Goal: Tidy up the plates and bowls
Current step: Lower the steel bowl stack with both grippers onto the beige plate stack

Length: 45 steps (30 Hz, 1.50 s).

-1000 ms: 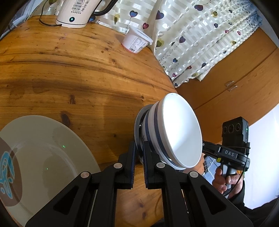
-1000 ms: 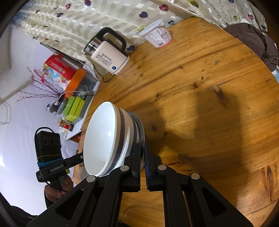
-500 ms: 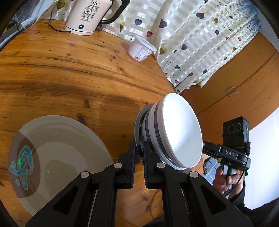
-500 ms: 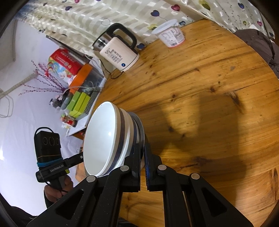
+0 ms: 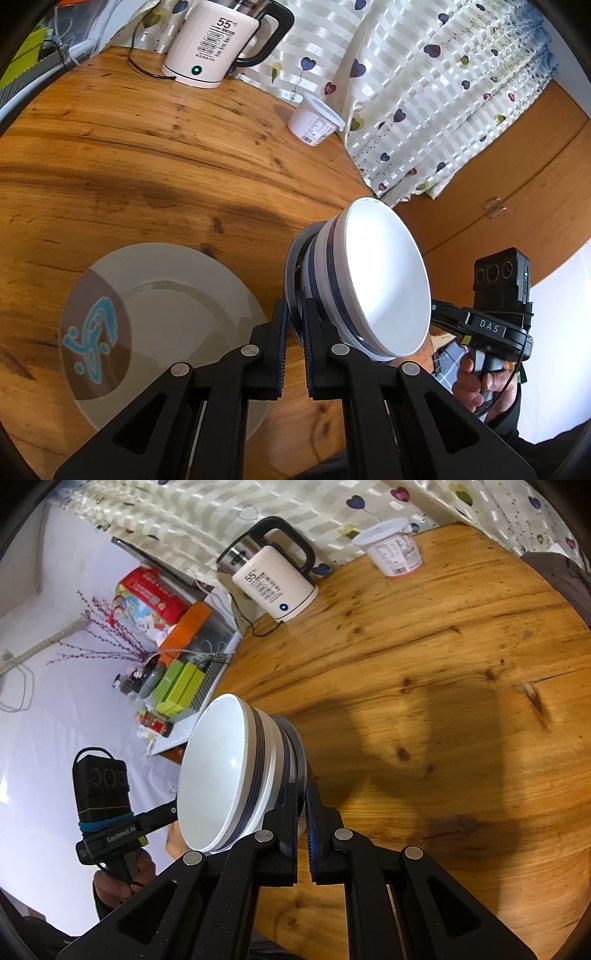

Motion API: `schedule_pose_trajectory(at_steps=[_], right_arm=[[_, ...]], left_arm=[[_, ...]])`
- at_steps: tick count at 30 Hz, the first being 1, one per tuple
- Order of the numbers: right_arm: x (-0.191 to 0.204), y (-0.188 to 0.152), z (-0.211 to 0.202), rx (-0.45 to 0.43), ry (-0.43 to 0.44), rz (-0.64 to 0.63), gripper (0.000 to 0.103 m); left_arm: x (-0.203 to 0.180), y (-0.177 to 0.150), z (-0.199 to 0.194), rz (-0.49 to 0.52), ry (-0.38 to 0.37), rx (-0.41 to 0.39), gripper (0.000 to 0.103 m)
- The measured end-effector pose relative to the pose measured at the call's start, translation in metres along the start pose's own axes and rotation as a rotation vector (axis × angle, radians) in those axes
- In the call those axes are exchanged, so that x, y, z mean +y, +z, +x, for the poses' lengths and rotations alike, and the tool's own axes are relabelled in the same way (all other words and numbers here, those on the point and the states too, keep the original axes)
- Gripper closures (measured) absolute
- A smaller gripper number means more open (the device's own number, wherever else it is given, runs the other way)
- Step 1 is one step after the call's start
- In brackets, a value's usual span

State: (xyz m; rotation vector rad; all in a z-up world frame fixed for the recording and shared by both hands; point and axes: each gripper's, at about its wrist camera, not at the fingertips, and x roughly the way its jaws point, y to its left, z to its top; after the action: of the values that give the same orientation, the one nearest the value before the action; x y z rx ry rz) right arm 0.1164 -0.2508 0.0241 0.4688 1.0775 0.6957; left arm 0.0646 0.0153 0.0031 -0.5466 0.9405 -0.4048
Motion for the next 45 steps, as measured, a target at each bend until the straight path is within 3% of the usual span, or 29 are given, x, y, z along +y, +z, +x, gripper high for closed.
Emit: schedule_pose_trajectory(at_steps=[30,45], right_arm=[[0.057,-0.001,0.071,0.133,0.062,-0.088,0.097],[0.066,-0.006,0.099,0.191,0.068,-0.096,0.097]], left_arm=[[0.06,-0.024,-0.062,-0.123,0.094,-0.088,0.097],[0.078,-0.033,-0.073,-0.166,0.137,-0.1,0.097]])
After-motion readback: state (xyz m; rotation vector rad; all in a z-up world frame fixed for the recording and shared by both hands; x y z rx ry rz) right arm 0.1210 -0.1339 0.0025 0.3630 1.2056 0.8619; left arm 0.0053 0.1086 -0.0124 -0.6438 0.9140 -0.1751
